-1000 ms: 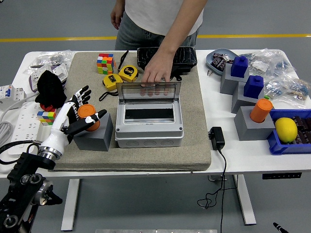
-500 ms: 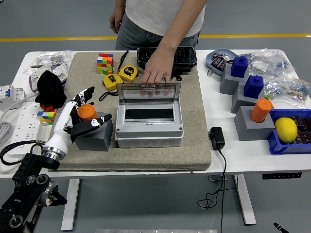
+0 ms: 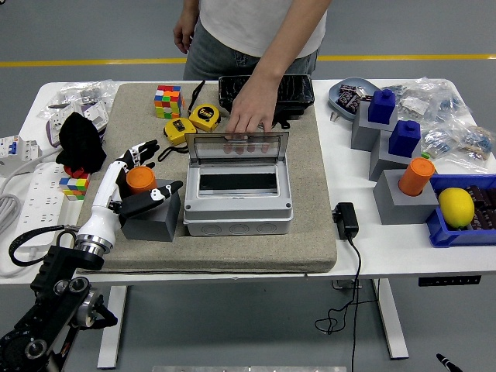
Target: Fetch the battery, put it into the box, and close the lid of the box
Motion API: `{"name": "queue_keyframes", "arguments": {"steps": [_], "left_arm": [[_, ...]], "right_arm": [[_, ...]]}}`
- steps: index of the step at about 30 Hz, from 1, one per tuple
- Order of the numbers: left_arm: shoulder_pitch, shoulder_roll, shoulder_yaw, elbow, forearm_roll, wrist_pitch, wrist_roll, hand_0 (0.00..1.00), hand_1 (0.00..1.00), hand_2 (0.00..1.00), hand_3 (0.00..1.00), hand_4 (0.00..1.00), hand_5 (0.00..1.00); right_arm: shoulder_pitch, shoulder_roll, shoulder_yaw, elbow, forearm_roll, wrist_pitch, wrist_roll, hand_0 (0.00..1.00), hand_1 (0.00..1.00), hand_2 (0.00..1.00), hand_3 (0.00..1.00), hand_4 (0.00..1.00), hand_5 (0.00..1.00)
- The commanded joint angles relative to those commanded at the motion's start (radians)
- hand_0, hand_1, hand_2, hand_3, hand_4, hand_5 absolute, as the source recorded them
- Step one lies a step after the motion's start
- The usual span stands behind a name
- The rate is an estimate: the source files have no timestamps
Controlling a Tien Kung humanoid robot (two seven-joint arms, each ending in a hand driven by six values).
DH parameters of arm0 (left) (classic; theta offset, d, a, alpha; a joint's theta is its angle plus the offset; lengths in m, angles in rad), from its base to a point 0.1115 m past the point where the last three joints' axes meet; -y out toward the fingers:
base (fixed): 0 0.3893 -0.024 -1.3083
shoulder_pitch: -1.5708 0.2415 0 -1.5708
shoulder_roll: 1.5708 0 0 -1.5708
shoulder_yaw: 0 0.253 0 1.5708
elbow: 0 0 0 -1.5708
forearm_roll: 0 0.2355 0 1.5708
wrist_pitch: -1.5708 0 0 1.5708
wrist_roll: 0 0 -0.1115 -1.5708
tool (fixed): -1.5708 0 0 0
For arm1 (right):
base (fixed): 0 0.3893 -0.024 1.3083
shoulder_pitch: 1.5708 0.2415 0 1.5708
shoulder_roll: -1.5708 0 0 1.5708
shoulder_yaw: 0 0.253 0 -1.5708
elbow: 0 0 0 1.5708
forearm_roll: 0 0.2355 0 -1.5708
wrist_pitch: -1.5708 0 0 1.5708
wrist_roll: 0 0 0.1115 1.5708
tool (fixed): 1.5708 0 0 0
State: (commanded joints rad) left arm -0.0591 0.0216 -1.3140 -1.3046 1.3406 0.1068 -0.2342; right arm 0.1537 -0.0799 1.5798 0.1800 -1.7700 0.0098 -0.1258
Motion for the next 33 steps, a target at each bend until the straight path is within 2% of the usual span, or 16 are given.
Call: {"name": "queue_keyframes", "arguments": {"steps": [15,16,21,22,27,28,33], "left_arm": [[-0.013,-0.006,0.013,0.017,-0.008,0.024,-0.006,0.775,0.843,0.776,0.786,0.998,0.072],[-0.013,-0.006,0.013,0.017,-0.008,0.025,-0.006,0.730,0.803,0.725,0.748,0.998,0.068],[-0.015,-0.006,0.016,0.020,0.004,0.038,0.000,0.730,0.803,0.725,0.748,0.998,0.068],[-0.015,-0.006,0.017,0.020,0.005,0.040,0.000,0.678,0.755,0.661,0.697,0.998,0.064],[-0.015,-0.007,0.021,0.018,0.009,0.048,0.003,0.678,0.755,0.661,0.697,0.998,0.064],[-0.015,-0.007,0.021,0.017,0.011,0.049,0.004,0.620,0.694,0.575,0.564,0.998,0.042],[-0.016,-0.006,0.025,0.018,0.018,0.058,0.008,0.620,0.694,0.575,0.564,0.998,0.042]], "right_arm": [[-0.001,0.000,0.002,0.000,-0.002,0.000,-0.001,0.810,0.724,0.715,0.733,0.998,0.998],[-0.001,0.000,0.002,0.000,-0.002,0.000,-0.001,0.811,0.723,0.715,0.733,0.998,0.998],[0.000,0.001,0.006,0.000,-0.003,-0.001,0.000,0.811,0.723,0.715,0.733,0.998,0.998],[0.000,0.001,0.005,0.000,-0.002,-0.001,0.000,0.811,0.723,0.715,0.733,0.998,0.998],[0.000,0.000,0.005,0.000,-0.002,-0.001,0.000,0.811,0.723,0.715,0.733,0.998,0.998],[0.000,0.000,0.005,0.000,-0.001,-0.001,0.000,0.811,0.723,0.715,0.733,0.998,0.998],[-0.001,-0.001,0.010,0.000,-0.006,-0.001,-0.001,0.811,0.723,0.715,0.733,0.998,0.998]]}}
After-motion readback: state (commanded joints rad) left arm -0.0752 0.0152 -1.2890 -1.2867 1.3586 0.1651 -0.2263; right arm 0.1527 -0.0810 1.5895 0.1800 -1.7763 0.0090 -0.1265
